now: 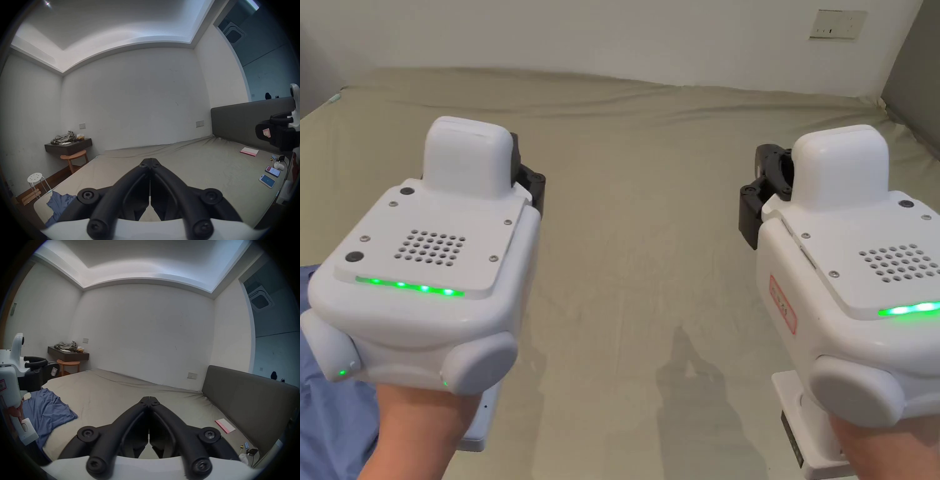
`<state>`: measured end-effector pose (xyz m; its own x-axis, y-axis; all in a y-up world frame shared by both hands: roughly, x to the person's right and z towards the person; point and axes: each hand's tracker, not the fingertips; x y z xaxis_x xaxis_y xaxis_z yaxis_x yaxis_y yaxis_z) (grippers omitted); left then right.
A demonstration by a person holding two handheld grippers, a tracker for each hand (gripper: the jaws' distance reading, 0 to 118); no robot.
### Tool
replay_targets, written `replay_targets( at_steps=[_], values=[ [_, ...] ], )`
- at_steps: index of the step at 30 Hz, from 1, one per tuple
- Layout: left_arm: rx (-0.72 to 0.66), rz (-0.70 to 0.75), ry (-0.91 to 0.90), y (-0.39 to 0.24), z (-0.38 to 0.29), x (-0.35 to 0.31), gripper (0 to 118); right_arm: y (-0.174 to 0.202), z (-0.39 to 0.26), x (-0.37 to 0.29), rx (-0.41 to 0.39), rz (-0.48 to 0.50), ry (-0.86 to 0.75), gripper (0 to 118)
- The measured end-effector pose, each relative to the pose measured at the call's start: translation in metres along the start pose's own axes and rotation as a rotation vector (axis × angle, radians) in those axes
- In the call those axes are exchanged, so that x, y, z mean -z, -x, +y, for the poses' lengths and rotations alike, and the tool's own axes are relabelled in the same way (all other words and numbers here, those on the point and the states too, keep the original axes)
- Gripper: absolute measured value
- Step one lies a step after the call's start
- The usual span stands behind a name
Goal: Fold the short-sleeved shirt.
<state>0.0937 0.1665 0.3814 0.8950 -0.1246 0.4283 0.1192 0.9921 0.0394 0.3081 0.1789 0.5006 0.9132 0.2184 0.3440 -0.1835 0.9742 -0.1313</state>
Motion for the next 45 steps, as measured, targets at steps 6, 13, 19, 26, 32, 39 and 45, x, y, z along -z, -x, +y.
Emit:
replay_targets(
  at_steps=[6,13,19,26,32,39,45],
  values=[
    [0.013,-0.001,-0.009,-0.004,0.000,0.001,0,-0.004,-0.002,0.001,0.018,-0.013,0.020,2],
    [0.007,0.019,-0.010,0.004,0.003,-0.002,0,0.003,-0.002,0.004,0.004,0.008,0.027,2],
    [0.027,0.081,-0.008,0.027,0.002,-0.014,0,0.023,0.004,0.008,0.002,0.061,0.012,2],
    [0.038,0.208,0.012,0.072,-0.001,-0.037,0,0.072,0.012,0.014,-0.023,0.202,-0.018,2],
    [0.068,0.344,0.036,0.115,-0.006,-0.065,0,0.120,0.020,0.019,-0.028,0.327,-0.041,2],
    [0.056,0.489,0.093,0.157,-0.020,-0.098,0,0.167,0.027,0.023,0.005,0.451,-0.053,2],
    [0.043,0.532,0.130,0.179,-0.030,-0.104,0,0.194,0.026,0.025,0.006,0.528,-0.032,2]
  ],
)
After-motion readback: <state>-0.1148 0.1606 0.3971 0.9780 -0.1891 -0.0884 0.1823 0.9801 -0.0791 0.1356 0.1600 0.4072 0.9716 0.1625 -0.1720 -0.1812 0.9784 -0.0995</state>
